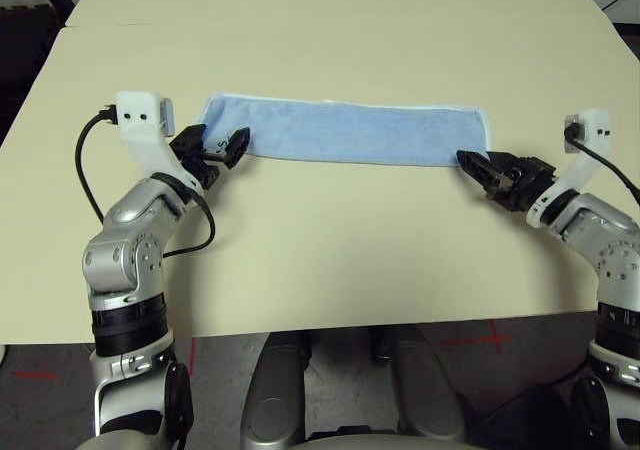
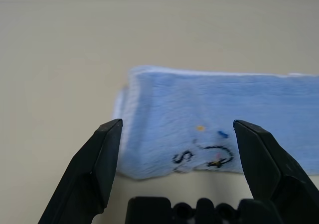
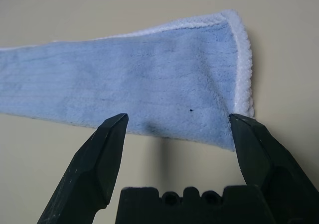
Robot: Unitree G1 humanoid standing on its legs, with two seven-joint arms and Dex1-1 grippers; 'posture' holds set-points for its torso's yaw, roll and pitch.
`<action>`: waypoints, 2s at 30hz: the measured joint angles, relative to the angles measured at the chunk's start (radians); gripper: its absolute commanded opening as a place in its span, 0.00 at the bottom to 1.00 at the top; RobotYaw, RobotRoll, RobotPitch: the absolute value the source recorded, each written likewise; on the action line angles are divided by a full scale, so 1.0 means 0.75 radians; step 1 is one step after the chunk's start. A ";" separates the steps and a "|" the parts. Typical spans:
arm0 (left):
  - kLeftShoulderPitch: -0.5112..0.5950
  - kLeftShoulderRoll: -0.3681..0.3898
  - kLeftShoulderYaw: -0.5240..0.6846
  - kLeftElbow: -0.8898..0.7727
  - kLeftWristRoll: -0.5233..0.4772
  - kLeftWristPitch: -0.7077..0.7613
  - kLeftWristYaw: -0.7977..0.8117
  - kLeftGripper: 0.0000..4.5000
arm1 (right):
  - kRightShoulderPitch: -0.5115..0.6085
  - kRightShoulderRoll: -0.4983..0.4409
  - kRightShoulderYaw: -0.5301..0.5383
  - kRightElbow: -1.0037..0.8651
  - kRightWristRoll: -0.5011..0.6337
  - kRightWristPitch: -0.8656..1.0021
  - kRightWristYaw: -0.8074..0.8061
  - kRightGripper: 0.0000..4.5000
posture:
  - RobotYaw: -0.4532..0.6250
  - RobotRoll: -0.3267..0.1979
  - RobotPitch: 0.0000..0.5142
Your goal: Fold the towel and set it aside.
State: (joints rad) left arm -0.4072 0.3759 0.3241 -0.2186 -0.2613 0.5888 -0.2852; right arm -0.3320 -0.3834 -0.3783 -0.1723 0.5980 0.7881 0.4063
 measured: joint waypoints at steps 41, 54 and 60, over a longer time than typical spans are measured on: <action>0.034 0.039 -0.015 0.099 0.092 -0.201 0.134 1.00 | -0.107 0.241 -0.010 0.214 0.048 -0.349 -0.406 0.99 | 0.44 0.62 0.65; 0.023 0.044 -0.040 0.108 0.092 -0.201 0.133 1.00 | -0.122 0.240 0.015 0.278 -0.033 -0.431 -0.448 0.01 | 0.43 0.62 0.66; 0.013 0.047 -0.039 0.126 0.091 -0.202 0.131 1.00 | -0.142 0.217 0.016 0.327 -0.055 -0.464 -0.448 0.01 | 0.43 0.62 0.66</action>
State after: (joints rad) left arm -0.3975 0.4113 0.2945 -0.1243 -0.1928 0.4377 -0.1869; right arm -0.4383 -0.2206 -0.3665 0.0731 0.5567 0.4402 0.0701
